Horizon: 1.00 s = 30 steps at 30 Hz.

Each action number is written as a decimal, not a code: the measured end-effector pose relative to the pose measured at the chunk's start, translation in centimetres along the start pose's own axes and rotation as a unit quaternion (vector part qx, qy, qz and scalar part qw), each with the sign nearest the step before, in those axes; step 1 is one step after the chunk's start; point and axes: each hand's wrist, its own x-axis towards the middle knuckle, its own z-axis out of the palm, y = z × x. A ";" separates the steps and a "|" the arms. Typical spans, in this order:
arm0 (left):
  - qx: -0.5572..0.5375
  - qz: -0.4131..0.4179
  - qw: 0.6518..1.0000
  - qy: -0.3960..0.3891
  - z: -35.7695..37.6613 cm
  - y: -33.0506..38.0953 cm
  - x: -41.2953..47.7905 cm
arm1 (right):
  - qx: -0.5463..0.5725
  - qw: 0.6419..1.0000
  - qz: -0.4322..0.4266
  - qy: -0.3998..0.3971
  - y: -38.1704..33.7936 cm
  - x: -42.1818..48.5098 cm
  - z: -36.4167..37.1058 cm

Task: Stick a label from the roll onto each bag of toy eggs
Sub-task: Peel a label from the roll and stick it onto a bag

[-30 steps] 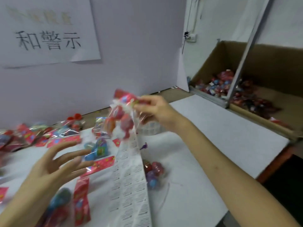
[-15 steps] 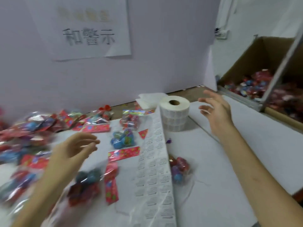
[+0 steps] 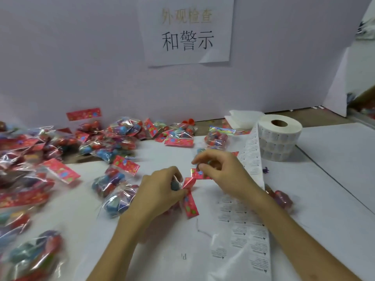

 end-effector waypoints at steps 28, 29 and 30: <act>-0.499 -0.058 0.865 -0.006 -1.0 0.8 -0.4 | 0.230 0.968 0.103 0.021 -0.9 -0.5 0.4; -0.505 -0.057 0.861 -0.008 -1.0 0.8 -0.5 | 0.229 0.968 0.105 0.019 -0.8 -0.4 0.5; -0.512 -0.054 0.857 -0.006 -1.0 0.9 -0.5 | 0.232 0.967 0.108 0.016 -0.7 -0.4 0.6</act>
